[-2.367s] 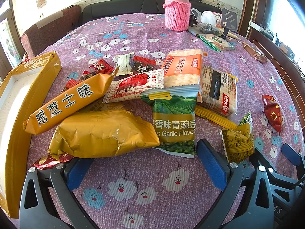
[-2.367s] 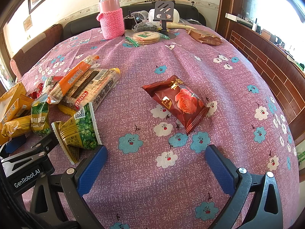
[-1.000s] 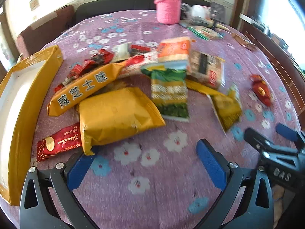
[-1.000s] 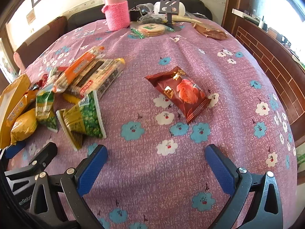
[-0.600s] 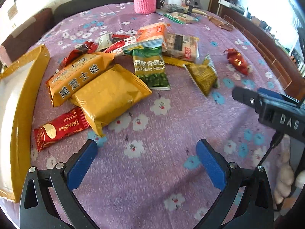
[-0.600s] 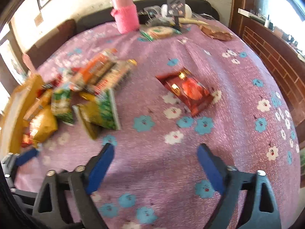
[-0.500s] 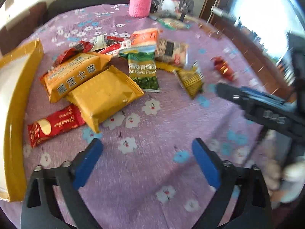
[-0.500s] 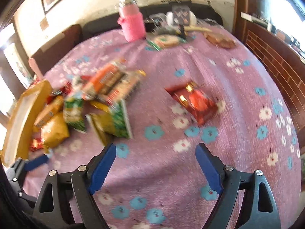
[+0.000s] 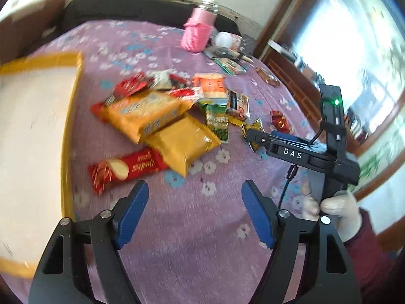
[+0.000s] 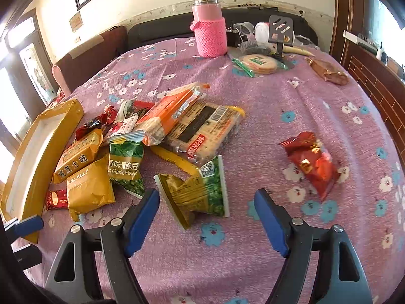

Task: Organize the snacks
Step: 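Reach left gripper to yellow pouch while right gripper reaches green pea bag, then grasp yellow pouch with left gripper while right gripper grasps green pea bag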

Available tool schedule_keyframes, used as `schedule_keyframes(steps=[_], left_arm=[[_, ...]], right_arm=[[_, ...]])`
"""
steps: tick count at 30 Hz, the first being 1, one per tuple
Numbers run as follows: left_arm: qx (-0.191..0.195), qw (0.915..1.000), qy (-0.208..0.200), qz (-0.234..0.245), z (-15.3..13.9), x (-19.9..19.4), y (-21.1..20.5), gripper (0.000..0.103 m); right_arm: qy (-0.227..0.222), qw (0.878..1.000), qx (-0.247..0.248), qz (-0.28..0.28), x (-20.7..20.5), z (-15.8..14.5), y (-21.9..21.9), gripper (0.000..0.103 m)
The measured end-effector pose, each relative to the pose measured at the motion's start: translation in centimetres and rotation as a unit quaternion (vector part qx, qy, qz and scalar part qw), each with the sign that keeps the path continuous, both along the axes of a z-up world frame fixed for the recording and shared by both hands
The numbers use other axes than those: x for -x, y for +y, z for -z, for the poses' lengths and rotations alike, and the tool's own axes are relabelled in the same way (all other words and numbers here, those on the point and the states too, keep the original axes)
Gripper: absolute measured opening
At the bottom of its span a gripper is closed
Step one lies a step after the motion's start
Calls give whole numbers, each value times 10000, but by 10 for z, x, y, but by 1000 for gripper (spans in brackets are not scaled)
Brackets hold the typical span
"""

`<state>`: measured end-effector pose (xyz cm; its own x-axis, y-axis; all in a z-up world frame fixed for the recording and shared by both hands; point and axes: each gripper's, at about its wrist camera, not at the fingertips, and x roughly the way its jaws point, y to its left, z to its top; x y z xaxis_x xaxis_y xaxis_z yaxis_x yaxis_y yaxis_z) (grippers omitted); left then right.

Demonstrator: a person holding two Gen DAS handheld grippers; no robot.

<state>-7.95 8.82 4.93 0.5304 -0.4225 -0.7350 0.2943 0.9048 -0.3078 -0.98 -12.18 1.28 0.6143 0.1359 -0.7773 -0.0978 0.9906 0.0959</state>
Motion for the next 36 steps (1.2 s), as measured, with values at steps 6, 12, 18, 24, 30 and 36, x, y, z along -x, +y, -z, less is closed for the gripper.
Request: schedule_keyframes(steps=[6, 12, 18, 24, 30, 36], left_arm=[[-651, 9952, -71, 733, 10, -42, -29, 76], [-959, 9918, -133, 833, 18, -66, -31, 76], [-828, 9906, 29, 1089, 15, -57, -33, 59], [-834, 9896, 118, 1168, 10, -55, -39, 59], [-1138, 9874, -32, 1096, 11, -63, -55, 60], [-1730, 9799, -136, 981, 29, -58, -66, 45]], right_arm=[[22, 9999, -130, 12, -6, 1, 2, 71], [138, 9985, -533, -26, -9, 5, -5, 56], [150, 9968, -781, -70, -10, 8, -8, 45], [-76, 9940, -1089, -31, -8, 11, -14, 47], [-75, 9906, -1360, -97, -12, 11, -19, 50], [-107, 9934, -1114, -257, -8, 11, -10, 56]])
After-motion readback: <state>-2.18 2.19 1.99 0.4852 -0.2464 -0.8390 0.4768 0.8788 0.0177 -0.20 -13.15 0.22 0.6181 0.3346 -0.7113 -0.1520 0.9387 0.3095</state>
